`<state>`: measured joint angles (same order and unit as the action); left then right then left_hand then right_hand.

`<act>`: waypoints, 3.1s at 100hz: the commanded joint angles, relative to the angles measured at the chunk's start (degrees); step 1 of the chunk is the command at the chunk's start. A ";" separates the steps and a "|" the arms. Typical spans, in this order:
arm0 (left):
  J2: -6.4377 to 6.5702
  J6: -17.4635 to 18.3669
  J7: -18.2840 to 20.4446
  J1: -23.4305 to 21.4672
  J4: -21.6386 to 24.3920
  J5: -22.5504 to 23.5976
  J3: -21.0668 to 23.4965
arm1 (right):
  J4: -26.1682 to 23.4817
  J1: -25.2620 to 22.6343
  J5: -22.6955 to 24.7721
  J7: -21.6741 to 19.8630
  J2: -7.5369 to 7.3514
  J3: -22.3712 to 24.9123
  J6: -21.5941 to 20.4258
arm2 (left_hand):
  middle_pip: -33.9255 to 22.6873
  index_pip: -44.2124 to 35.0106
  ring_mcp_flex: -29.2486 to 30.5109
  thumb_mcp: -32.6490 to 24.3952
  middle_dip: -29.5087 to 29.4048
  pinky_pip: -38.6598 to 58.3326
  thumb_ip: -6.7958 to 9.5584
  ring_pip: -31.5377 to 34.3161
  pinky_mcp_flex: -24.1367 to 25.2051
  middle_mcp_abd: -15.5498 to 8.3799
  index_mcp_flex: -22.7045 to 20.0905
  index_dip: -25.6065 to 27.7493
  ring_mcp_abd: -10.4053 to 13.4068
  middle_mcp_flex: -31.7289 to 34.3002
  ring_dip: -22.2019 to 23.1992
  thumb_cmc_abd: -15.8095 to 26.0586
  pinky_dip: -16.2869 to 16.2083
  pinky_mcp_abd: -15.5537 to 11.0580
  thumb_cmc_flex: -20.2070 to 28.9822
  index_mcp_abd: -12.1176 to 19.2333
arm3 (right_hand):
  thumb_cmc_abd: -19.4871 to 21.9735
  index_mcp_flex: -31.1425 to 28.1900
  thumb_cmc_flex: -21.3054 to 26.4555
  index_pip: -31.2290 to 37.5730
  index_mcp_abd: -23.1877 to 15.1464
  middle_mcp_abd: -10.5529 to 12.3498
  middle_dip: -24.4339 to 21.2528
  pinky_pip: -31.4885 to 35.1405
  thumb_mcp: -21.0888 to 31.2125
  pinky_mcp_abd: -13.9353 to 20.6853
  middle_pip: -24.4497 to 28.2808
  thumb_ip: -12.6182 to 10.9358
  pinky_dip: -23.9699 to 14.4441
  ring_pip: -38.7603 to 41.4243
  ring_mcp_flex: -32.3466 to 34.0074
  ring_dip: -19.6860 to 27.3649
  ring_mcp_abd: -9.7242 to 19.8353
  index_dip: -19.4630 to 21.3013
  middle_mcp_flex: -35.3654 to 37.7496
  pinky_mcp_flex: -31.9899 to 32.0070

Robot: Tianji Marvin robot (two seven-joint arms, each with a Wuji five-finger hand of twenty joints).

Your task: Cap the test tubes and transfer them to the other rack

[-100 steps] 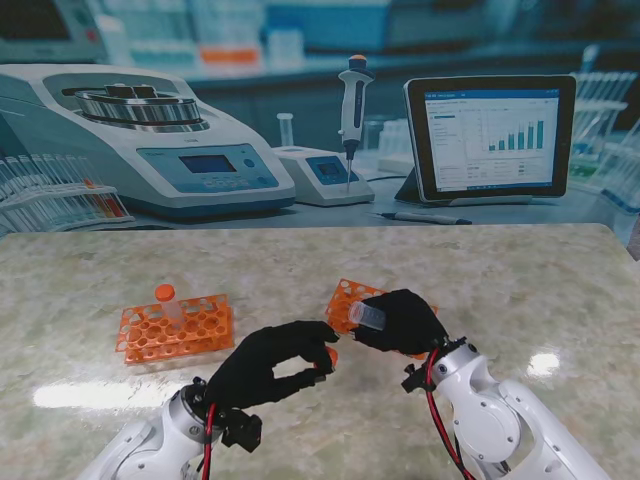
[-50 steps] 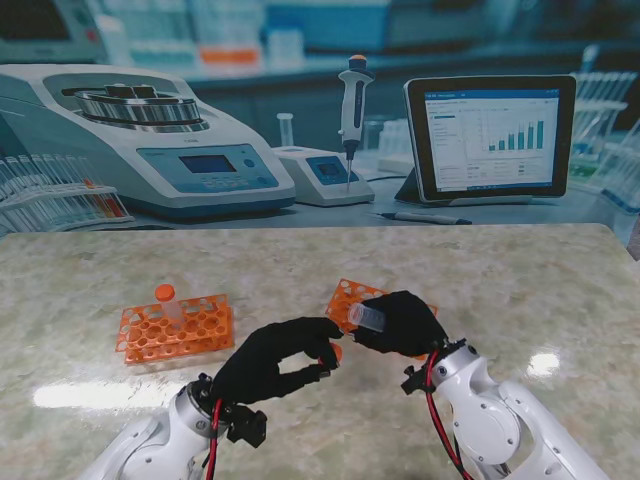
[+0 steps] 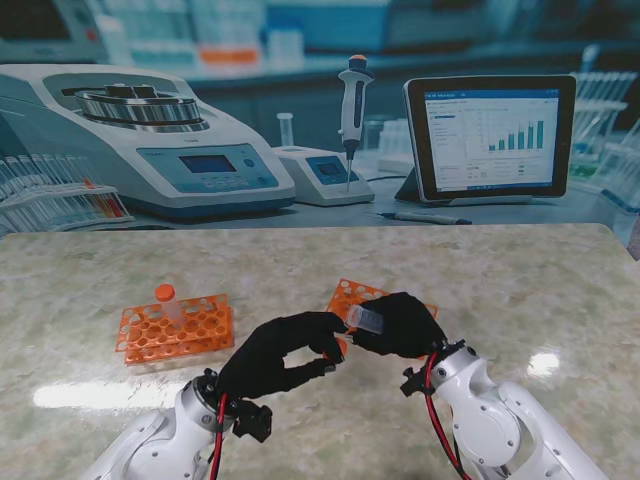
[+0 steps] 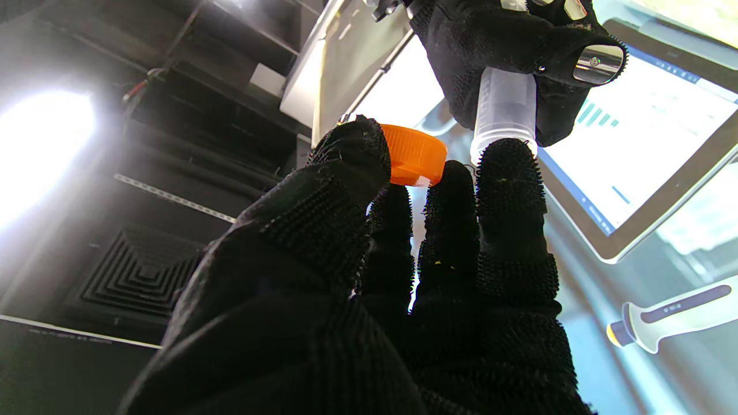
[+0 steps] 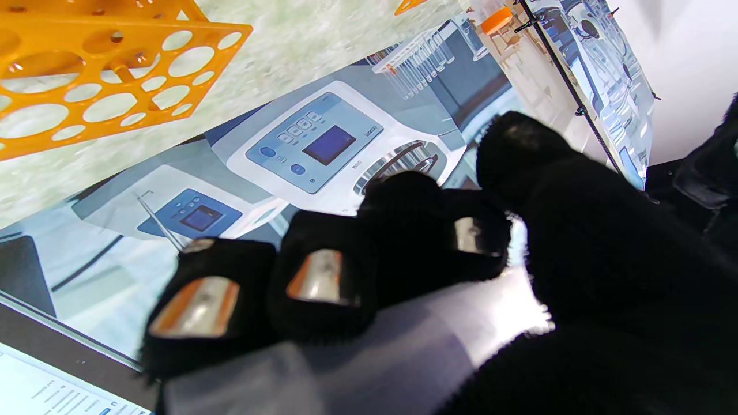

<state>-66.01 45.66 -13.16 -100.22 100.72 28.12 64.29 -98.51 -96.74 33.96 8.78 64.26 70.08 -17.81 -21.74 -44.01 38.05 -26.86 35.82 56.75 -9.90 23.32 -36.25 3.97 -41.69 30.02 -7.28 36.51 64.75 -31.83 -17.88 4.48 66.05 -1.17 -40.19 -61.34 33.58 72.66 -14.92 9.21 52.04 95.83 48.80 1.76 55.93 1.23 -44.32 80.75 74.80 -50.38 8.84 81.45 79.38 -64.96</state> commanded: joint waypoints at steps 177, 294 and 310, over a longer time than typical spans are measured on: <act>-0.36 -1.49 -0.61 1.70 -1.11 0.34 -0.62 | -3.28 -2.73 1.11 -0.05 -0.03 0.11 -1.21 | 0.33 -0.55 3.97 -6.69 0.16 -1.59 3.87 2.12 0.46 0.07 -1.45 0.74 3.90 -1.00 2.70 2.06 -2.07 0.20 7.92 -1.06 | 2.34 -3.97 2.59 4.05 -1.52 -2.10 1.21 18.30 0.52 5.44 0.29 -1.03 -2.86 11.78 1.26 -4.68 8.79 2.59 3.12 -4.00; -0.51 -2.12 0.20 3.92 -2.65 -1.98 -2.87 | -3.81 -3.03 1.37 0.13 -0.07 -0.50 -2.30 | 0.34 -0.53 4.00 -6.76 0.15 -1.63 3.86 2.04 0.53 0.00 -1.52 0.78 3.97 -0.90 2.66 2.03 -2.12 0.16 7.92 -1.08 | 2.40 -3.97 2.58 4.04 -1.52 -2.13 1.20 18.27 0.39 5.43 0.18 -0.99 -2.85 11.78 1.26 -4.68 8.79 2.61 3.12 -3.99; -0.45 -2.10 0.52 4.07 -2.64 -2.26 -2.90 | -3.85 -3.03 1.34 0.15 -0.06 -0.62 -2.26 | 0.34 -0.52 4.04 -6.78 0.15 -1.57 3.88 2.05 0.48 0.07 -1.48 0.81 3.92 -0.87 2.64 2.04 -2.14 0.17 7.92 -1.01 | 2.32 -3.97 2.59 4.04 -1.52 -2.09 1.22 18.27 0.43 5.43 0.21 -1.00 -2.85 11.78 1.26 -4.68 8.79 2.61 3.13 -3.99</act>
<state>-66.35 43.72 -13.09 -96.18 98.06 26.02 61.58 -101.71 -99.33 35.28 8.99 64.06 69.93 -19.97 -21.74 -44.01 38.05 -26.86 35.82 56.59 -9.95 23.32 -36.14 4.06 -41.69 30.31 -7.38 36.51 66.14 -31.82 -18.02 4.78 66.05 -1.18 -40.19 -61.34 33.59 72.66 -14.92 9.21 52.06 95.83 48.79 1.76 55.85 1.23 -44.27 80.75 74.80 -50.38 8.84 81.49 79.38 -64.96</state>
